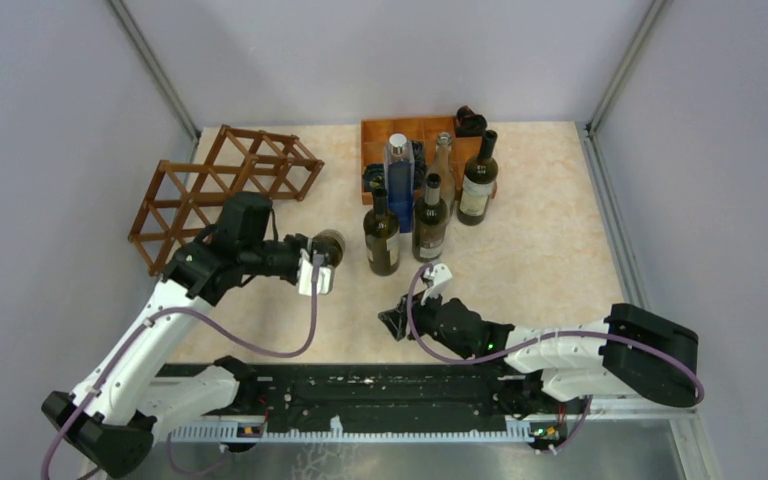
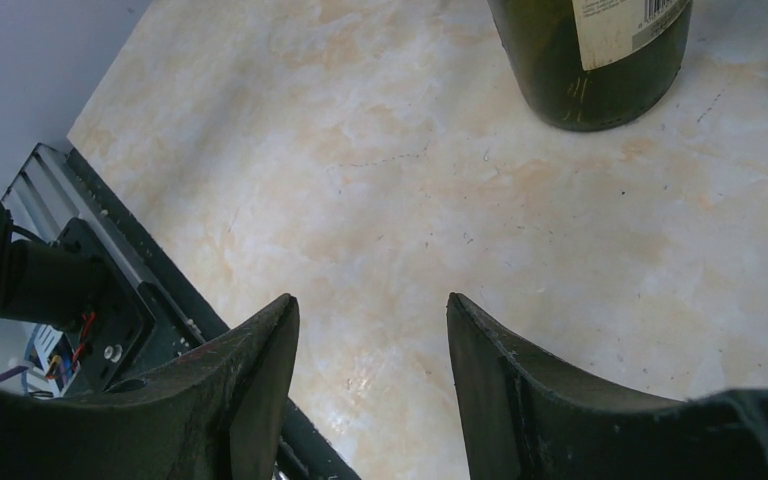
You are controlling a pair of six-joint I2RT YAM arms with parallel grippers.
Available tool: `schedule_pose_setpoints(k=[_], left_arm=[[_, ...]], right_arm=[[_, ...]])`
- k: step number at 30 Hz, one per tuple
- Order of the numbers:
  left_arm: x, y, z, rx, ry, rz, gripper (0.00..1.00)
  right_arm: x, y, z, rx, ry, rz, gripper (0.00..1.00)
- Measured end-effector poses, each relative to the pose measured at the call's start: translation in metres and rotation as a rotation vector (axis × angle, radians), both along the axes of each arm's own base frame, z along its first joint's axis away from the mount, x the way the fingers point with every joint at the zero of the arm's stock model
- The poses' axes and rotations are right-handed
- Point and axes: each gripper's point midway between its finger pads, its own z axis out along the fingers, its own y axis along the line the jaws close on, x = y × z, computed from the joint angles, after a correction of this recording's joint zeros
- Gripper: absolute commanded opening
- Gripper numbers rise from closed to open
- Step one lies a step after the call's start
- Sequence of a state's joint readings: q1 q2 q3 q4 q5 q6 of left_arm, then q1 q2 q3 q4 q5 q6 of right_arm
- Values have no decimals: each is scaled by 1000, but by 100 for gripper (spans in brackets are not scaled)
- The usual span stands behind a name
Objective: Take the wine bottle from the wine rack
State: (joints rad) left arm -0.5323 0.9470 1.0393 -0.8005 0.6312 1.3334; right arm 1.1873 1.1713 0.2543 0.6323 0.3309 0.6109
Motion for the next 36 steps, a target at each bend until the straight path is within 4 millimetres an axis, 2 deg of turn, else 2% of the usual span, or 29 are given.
schedule_pose_setpoints(k=[5,9,19,27,31,36], left_arm=[[12,-12,16,-58,140,89,0],[17,-21,21,-111,250,146,0],[33,-31,9,-188,399,257,0],[71,-26,-2,-230,431,357,0],[85,-24,-15,-227,468,392,0],[96,-28,-14,-254,484,410,0]], right_arm=[[-2,1,-1,-10,1,3,56],[-4,1,-3,-20,2,6,56],[-5,-4,5,-19,-12,-9,57],[-3,-8,10,-14,-23,-29,58],[-3,-8,10,-14,-24,-29,58],[-2,-8,11,-14,-24,-30,59]])
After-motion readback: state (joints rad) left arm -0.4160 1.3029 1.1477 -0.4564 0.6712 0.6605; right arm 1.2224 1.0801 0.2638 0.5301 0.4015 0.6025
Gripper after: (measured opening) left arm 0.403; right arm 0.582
